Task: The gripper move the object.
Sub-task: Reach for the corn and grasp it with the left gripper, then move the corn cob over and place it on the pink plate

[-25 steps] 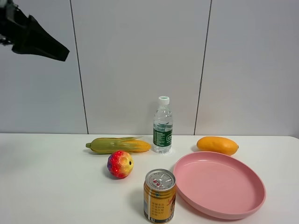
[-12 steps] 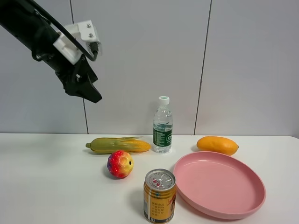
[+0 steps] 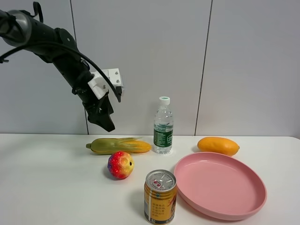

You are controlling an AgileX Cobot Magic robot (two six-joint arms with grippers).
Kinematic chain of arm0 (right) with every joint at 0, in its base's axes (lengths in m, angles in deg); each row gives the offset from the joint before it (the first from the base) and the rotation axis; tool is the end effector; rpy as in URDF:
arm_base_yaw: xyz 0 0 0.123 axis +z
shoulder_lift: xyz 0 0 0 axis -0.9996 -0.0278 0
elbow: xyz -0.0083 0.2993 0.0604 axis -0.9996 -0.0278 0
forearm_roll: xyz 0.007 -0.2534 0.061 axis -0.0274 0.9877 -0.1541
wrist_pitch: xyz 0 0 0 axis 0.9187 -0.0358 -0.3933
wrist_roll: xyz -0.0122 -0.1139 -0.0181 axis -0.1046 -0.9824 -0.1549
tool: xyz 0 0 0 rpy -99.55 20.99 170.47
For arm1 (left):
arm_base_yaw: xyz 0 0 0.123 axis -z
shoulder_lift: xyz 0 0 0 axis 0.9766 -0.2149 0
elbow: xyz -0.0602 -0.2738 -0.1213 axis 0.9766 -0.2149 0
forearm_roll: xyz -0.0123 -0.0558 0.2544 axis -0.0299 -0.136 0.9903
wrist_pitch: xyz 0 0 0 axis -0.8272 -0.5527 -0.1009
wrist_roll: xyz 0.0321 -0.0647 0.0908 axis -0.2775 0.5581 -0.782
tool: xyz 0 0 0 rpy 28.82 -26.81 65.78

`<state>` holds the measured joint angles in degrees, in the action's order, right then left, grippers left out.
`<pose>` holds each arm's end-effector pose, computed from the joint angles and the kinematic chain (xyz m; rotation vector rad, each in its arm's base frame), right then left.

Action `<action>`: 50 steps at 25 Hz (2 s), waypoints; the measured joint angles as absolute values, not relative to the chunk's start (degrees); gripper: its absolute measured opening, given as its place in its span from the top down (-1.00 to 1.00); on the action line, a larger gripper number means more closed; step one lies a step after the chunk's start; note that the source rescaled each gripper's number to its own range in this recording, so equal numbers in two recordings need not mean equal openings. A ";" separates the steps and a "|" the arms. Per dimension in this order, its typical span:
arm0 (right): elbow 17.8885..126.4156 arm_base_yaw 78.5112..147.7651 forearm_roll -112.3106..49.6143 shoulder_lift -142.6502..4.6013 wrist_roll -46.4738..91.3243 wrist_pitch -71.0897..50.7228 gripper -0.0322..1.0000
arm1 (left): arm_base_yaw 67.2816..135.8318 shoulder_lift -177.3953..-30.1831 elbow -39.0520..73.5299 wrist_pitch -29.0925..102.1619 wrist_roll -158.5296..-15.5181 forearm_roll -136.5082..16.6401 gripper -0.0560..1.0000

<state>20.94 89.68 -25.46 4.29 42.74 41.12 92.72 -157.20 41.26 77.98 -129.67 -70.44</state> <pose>0.0039 0.0036 0.2725 -0.0692 2.0296 0.0278 0.4927 -0.1680 0.1867 1.6271 1.9780 -0.0987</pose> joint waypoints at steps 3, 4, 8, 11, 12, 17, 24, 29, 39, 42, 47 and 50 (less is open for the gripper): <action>20.94 89.68 -25.46 4.29 42.74 41.12 -1.00 | 92.72 -160.54 43.20 77.98 -129.85 -70.38 -0.40; 20.94 89.68 -25.46 4.29 42.74 41.12 -1.00 | 92.72 -161.45 43.46 77.98 -130.15 -70.31 -0.40; 20.94 89.68 -25.46 4.29 42.74 41.12 -1.00 | 92.72 -164.04 43.76 77.85 -130.78 -70.24 -0.40; 20.94 89.68 -25.46 4.29 42.74 41.12 -1.00 | 92.72 -165.29 43.92 76.83 -131.18 -70.13 -0.40; 20.94 89.68 -25.46 4.29 42.74 41.12 -1.00 | 92.72 -165.61 43.92 76.28 -131.18 -70.13 -0.40; 20.94 89.68 -25.46 4.29 42.74 41.12 -1.00 | 92.72 -167.03 43.92 74.85 -131.23 -70.11 -0.40; 20.94 89.68 -25.46 4.29 42.74 41.12 -1.00 | 94.15 -169.55 43.92 73.72 -131.41 -68.62 -0.40; 20.94 89.68 -25.46 4.29 42.74 41.12 -1.00 | 94.92 -169.85 44.85 72.79 -130.91 -68.16 0.23; 20.94 89.68 -25.46 4.29 42.74 41.12 -1.00 | 96.63 -168.96 50.15 81.59 -118.12 -54.84 0.88; 20.94 89.68 -25.46 4.29 42.74 41.12 -1.00 | 96.63 -166.31 51.54 86.53 -110.15 -50.25 0.88; 20.94 89.68 -25.46 4.29 42.74 41.12 -1.00 | 96.63 -158.80 52.51 96.18 -98.66 -45.66 0.88; 20.94 89.68 -25.46 4.29 42.74 41.12 -1.00 | 96.97 -153.06 52.58 100.91 -95.62 -45.03 0.88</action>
